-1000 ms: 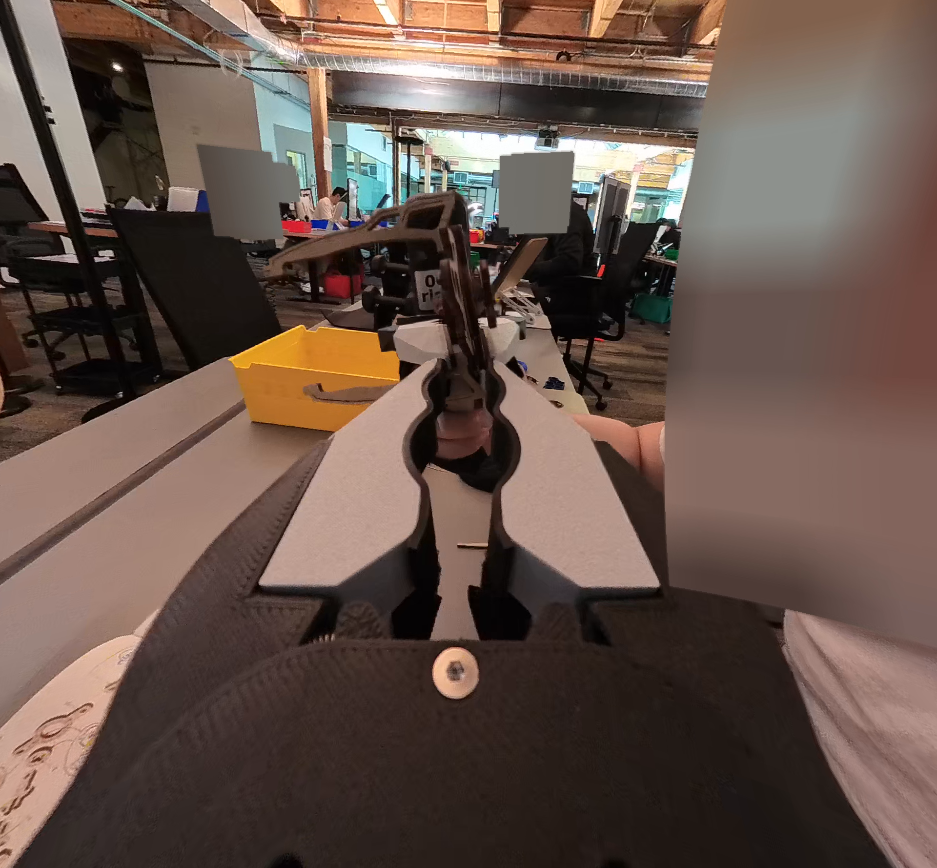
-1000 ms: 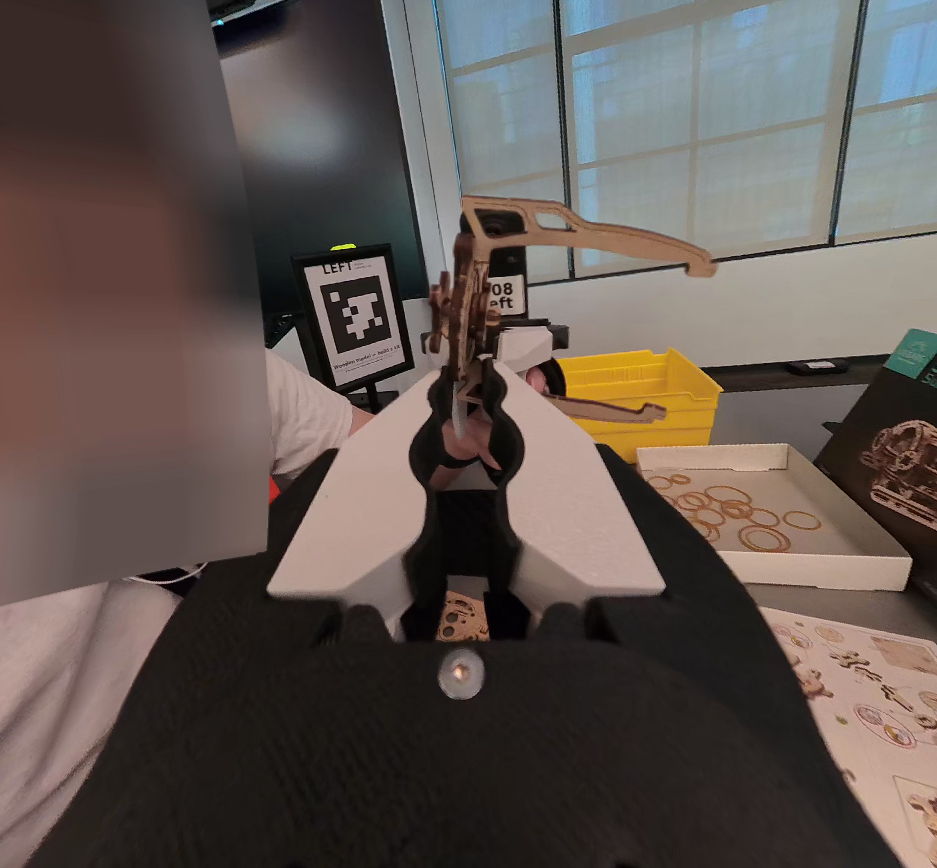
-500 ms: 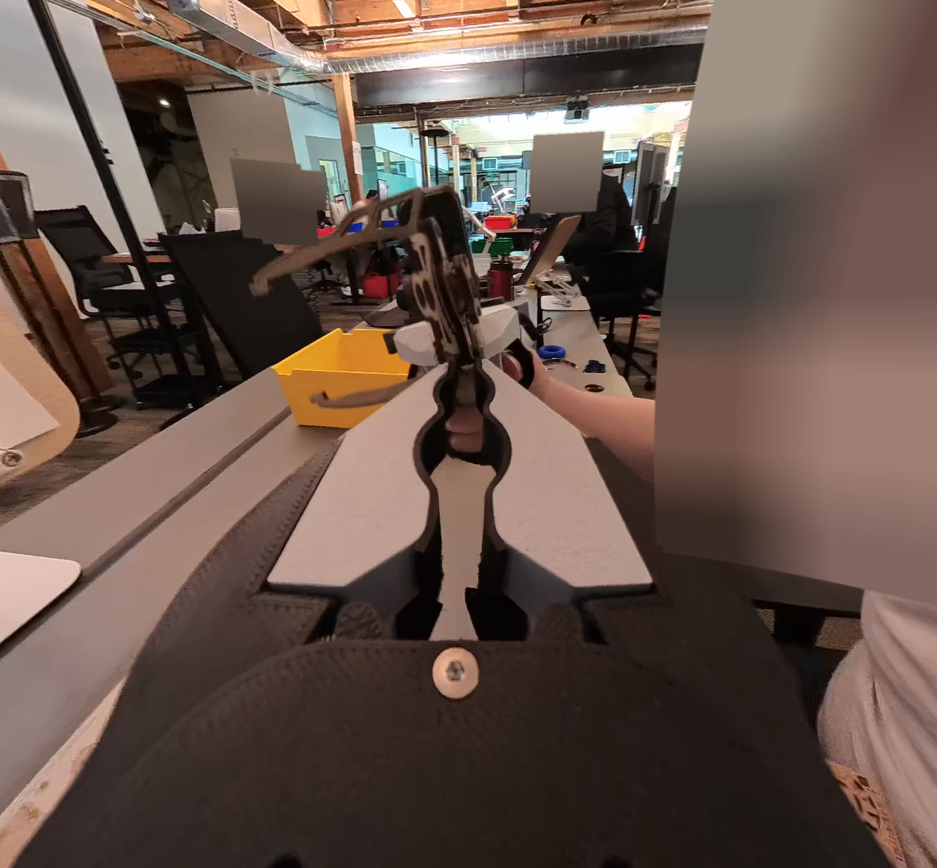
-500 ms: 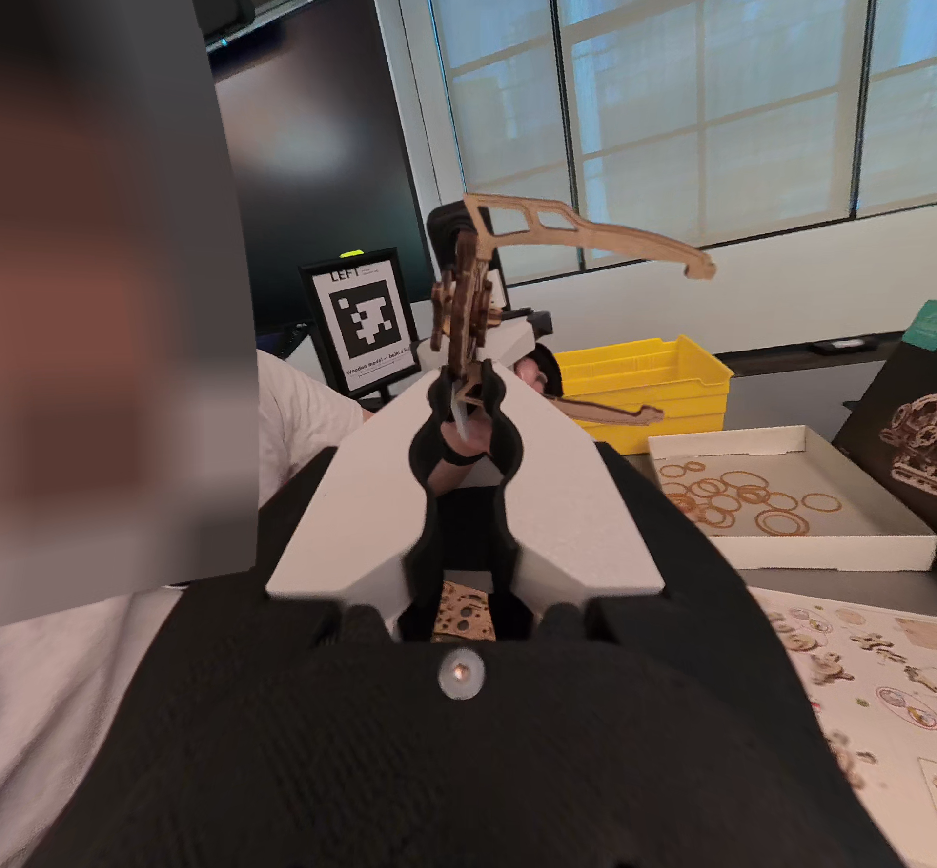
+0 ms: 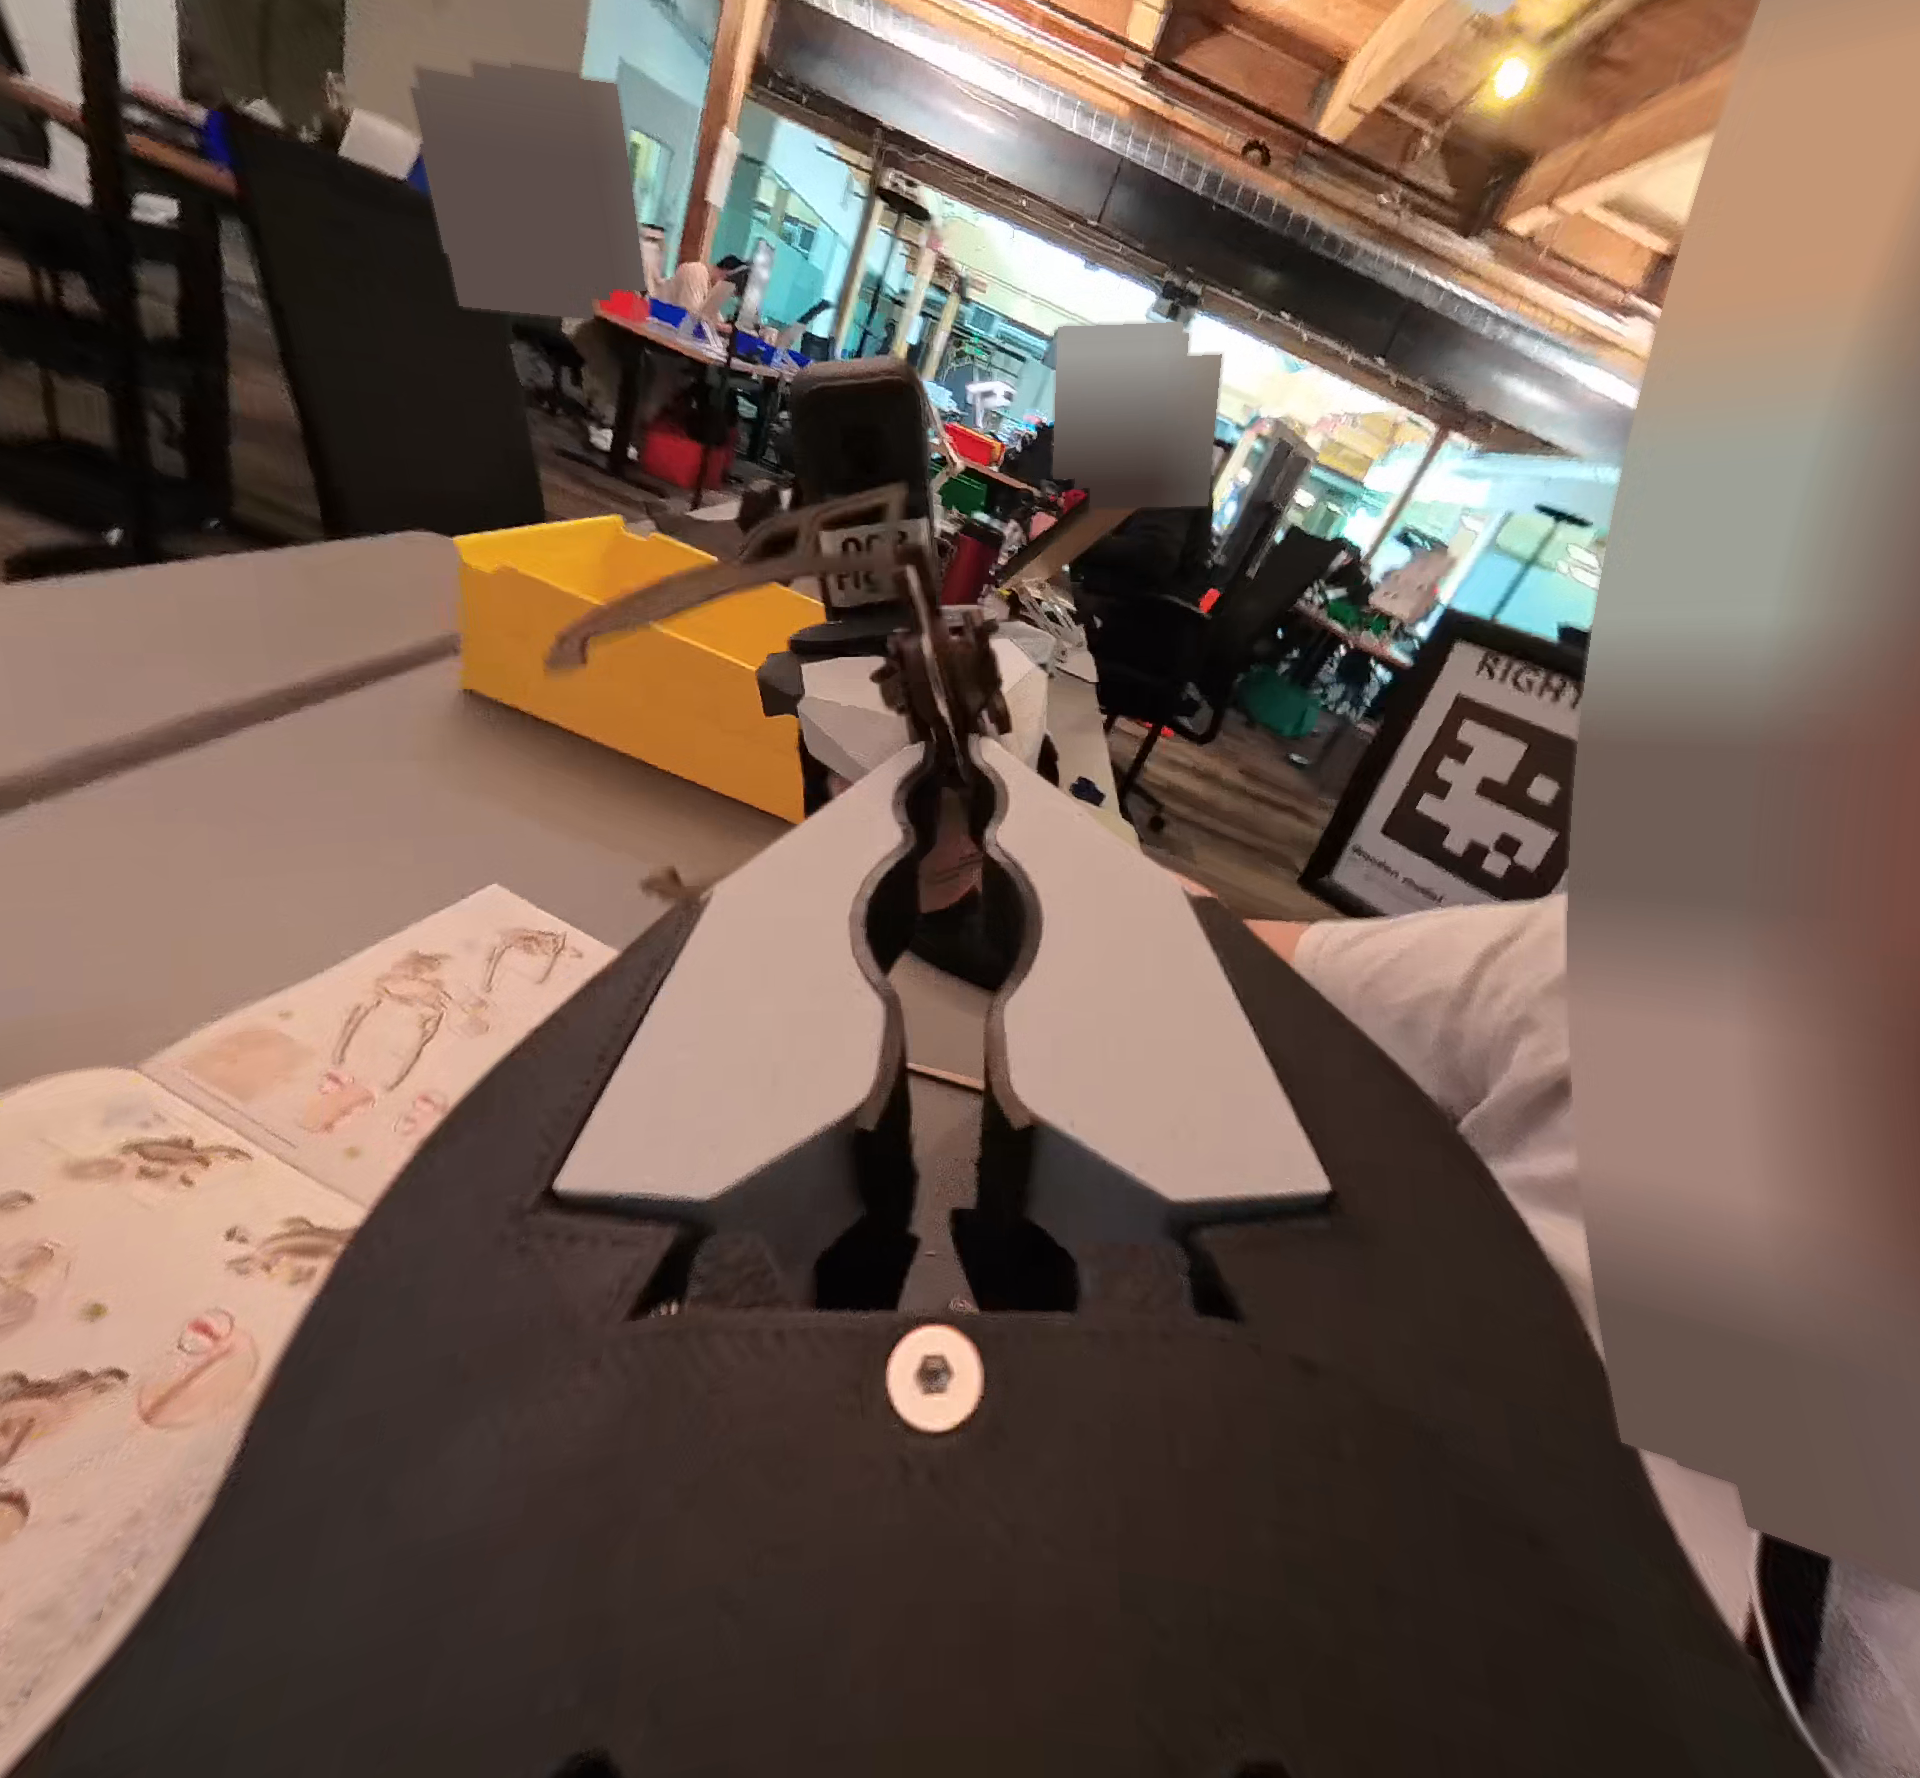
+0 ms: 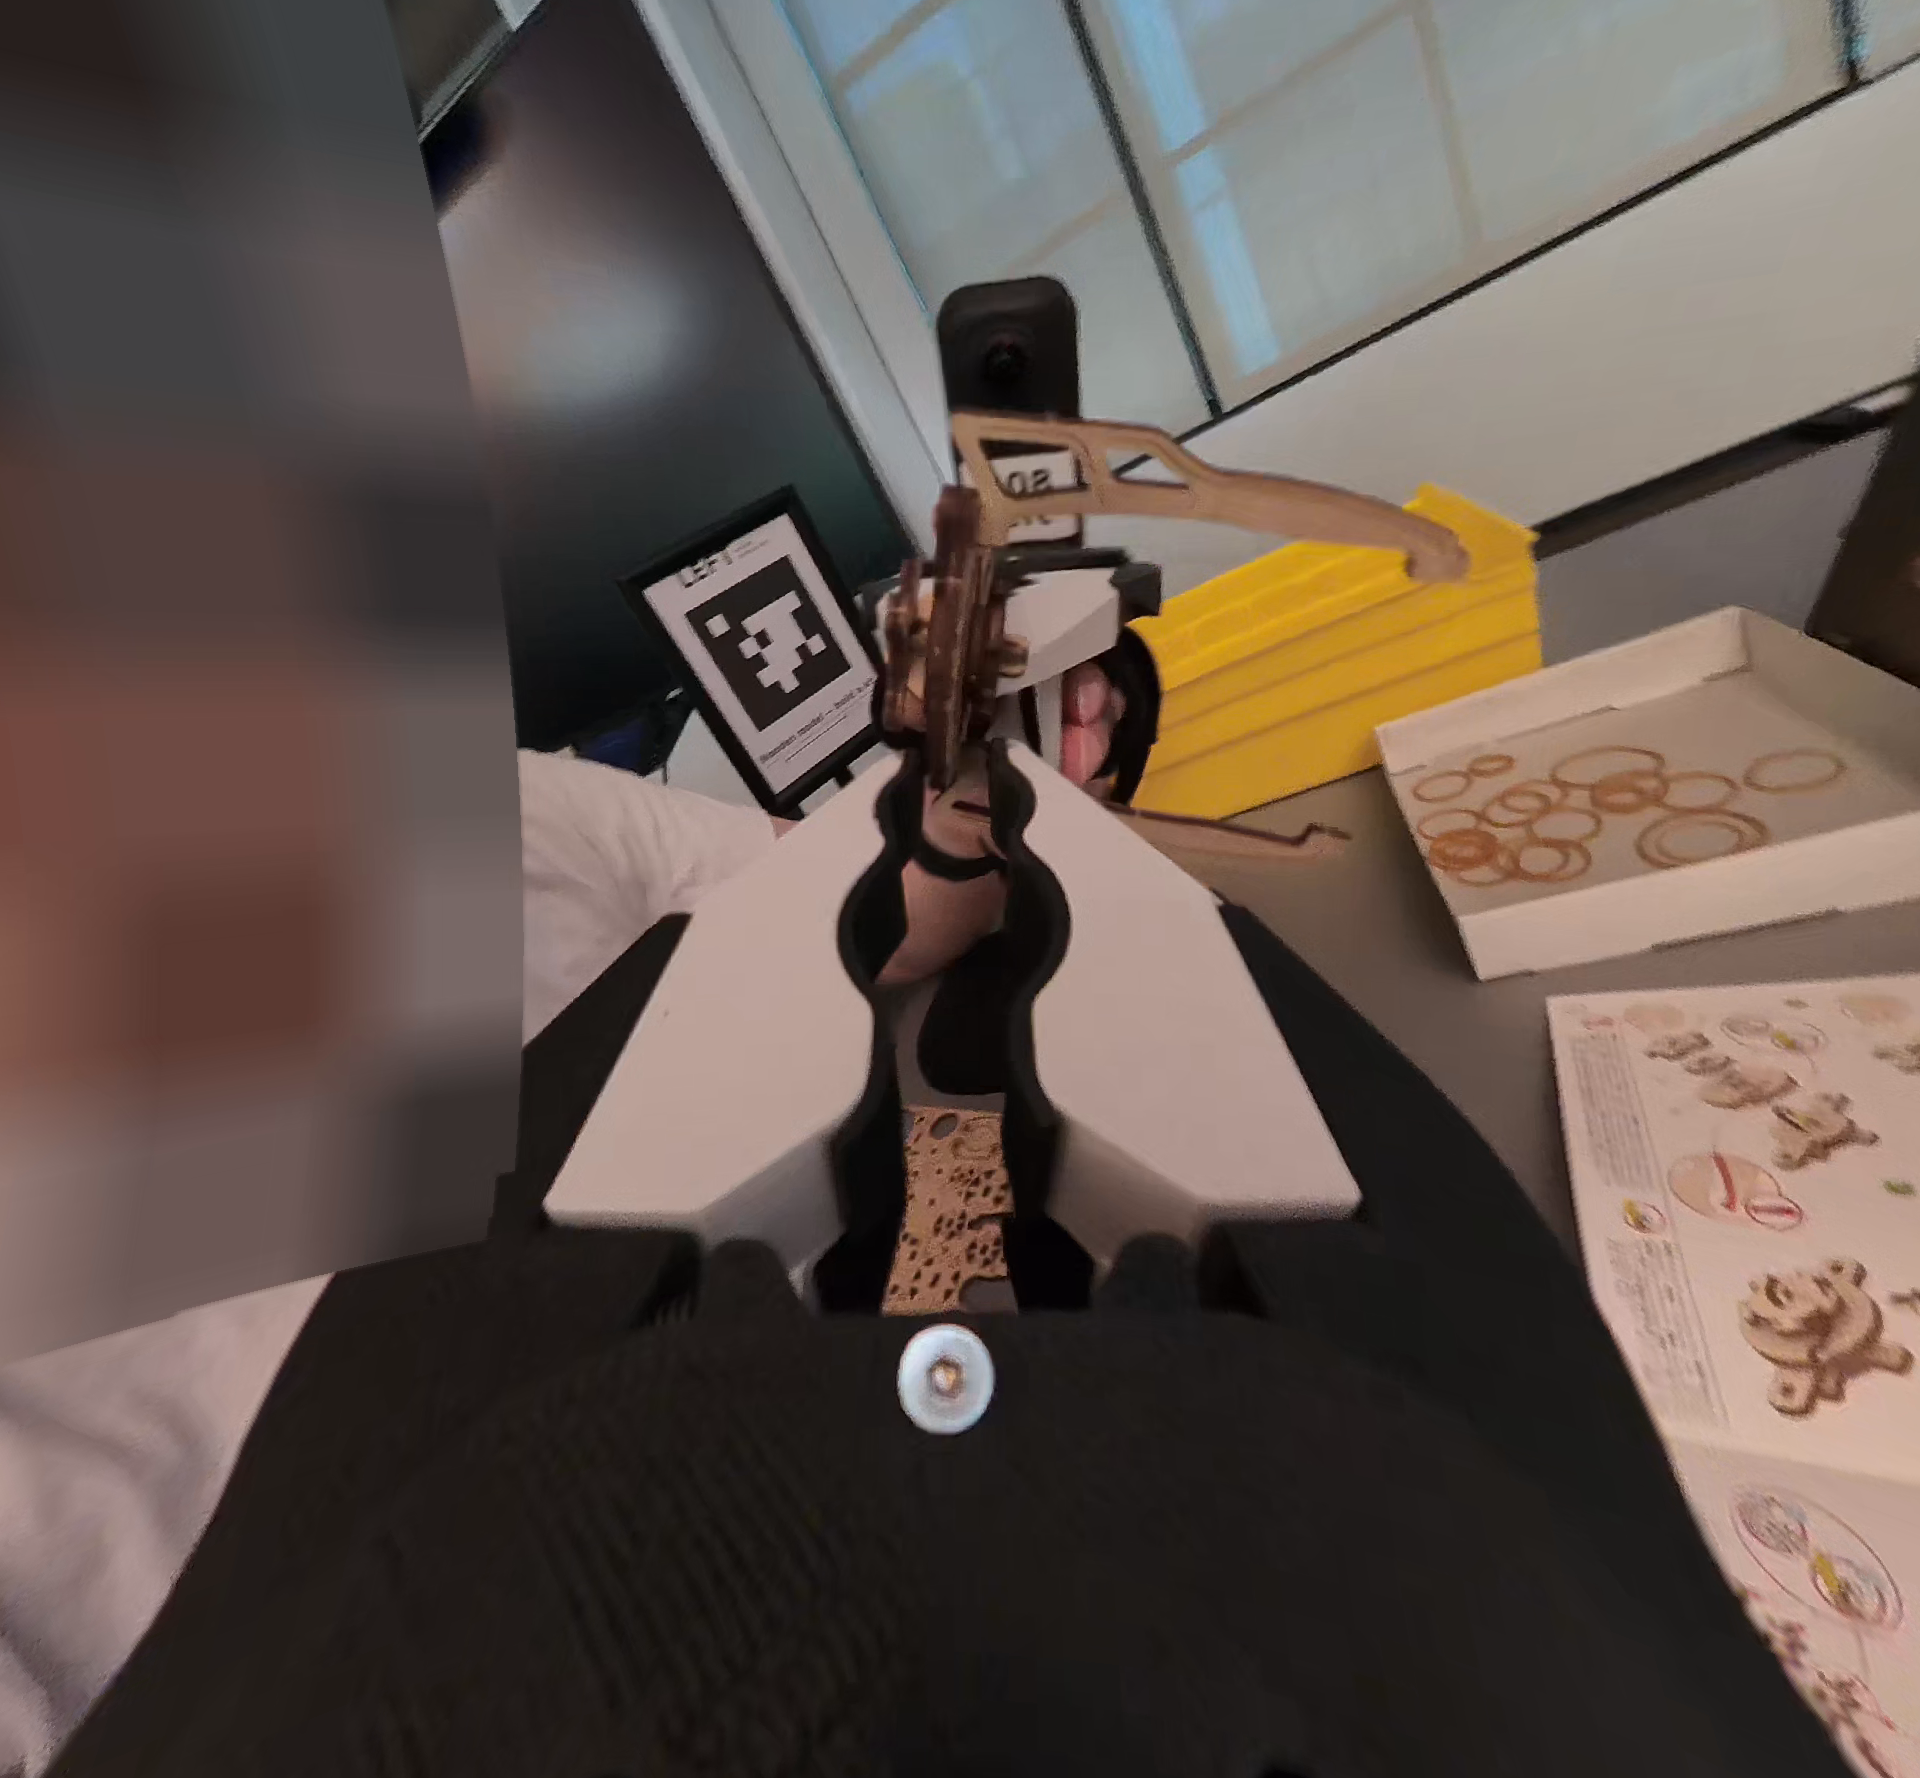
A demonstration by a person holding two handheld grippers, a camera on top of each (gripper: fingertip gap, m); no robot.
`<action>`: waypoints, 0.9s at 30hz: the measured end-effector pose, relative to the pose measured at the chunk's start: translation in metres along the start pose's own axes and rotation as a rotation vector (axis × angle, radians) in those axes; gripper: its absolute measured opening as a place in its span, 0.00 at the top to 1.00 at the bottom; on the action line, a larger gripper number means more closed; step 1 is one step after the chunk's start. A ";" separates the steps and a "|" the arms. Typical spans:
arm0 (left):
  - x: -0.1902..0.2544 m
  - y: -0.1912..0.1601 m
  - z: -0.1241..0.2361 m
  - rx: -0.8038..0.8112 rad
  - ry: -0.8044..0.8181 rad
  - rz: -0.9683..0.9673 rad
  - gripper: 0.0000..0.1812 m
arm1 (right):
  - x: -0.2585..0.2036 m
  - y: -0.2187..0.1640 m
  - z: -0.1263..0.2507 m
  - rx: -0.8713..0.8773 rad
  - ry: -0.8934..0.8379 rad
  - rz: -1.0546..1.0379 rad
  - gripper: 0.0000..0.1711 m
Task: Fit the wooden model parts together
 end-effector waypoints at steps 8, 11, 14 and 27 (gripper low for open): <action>-0.024 -0.018 0.002 0.211 0.180 0.180 1.00 | 0.017 0.001 0.009 0.079 -0.197 0.012 0.79; -0.024 -0.021 0.004 0.267 0.230 0.176 1.00 | 0.013 -0.001 0.000 0.033 -0.281 0.103 0.76; -0.024 -0.023 0.005 0.302 0.270 0.175 1.00 | 0.006 -0.005 -0.010 0.020 -0.432 0.283 0.77; -0.017 -0.029 -0.008 0.205 0.184 0.271 0.89 | -0.008 0.002 -0.001 -0.054 -0.686 0.580 1.00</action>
Point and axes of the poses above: each gripper's, where its closed fingertips meet, z back along the fingers, y out of its top, x = y × z across the jaws, the point moved 10 cm from there along z, back along the fingers, and after that the axes turned 1 degree about -z, right-handed, at the moved point
